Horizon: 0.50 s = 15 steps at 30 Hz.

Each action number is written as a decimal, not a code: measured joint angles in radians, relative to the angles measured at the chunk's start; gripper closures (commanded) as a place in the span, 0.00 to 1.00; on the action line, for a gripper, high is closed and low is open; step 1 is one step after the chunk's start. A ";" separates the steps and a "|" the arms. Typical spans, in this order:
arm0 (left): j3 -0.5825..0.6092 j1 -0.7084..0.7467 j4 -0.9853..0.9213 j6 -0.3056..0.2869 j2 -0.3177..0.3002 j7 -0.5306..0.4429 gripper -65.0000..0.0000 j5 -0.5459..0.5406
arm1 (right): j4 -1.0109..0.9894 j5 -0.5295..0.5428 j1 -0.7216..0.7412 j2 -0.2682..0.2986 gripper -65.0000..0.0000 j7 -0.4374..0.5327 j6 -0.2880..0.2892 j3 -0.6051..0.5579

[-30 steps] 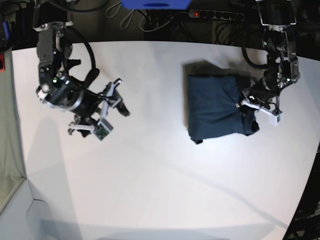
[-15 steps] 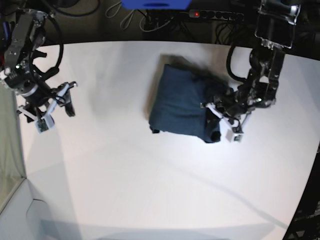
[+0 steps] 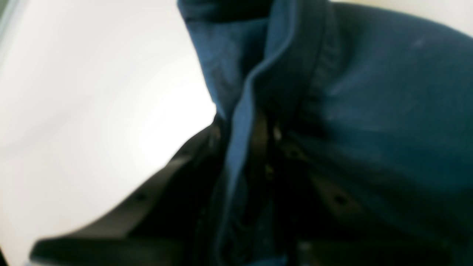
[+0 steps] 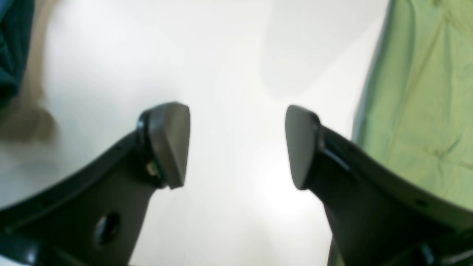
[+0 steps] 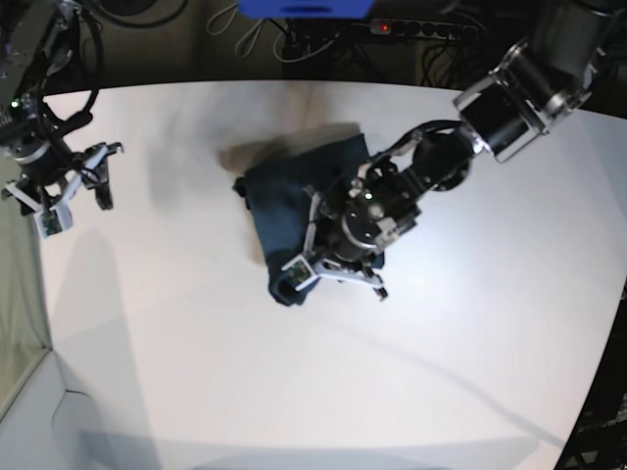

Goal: Layout the t-shirt on the table in an organized manner, then fold the t-shirt properly
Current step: 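Grasp the bundle with the left gripper and fold it over onto itself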

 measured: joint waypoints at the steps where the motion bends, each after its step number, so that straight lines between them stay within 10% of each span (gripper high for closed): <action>1: 0.023 -0.012 -0.024 0.002 0.020 -0.003 1.00 0.007 | 0.000 0.000 -0.005 0.000 0.40 0.001 0.000 0.001; 15: 0.145 -0.050 -0.107 -0.162 0.145 -0.016 0.99 0.262 | 0.019 0.007 -0.024 -0.003 0.40 -0.037 0.002 0.037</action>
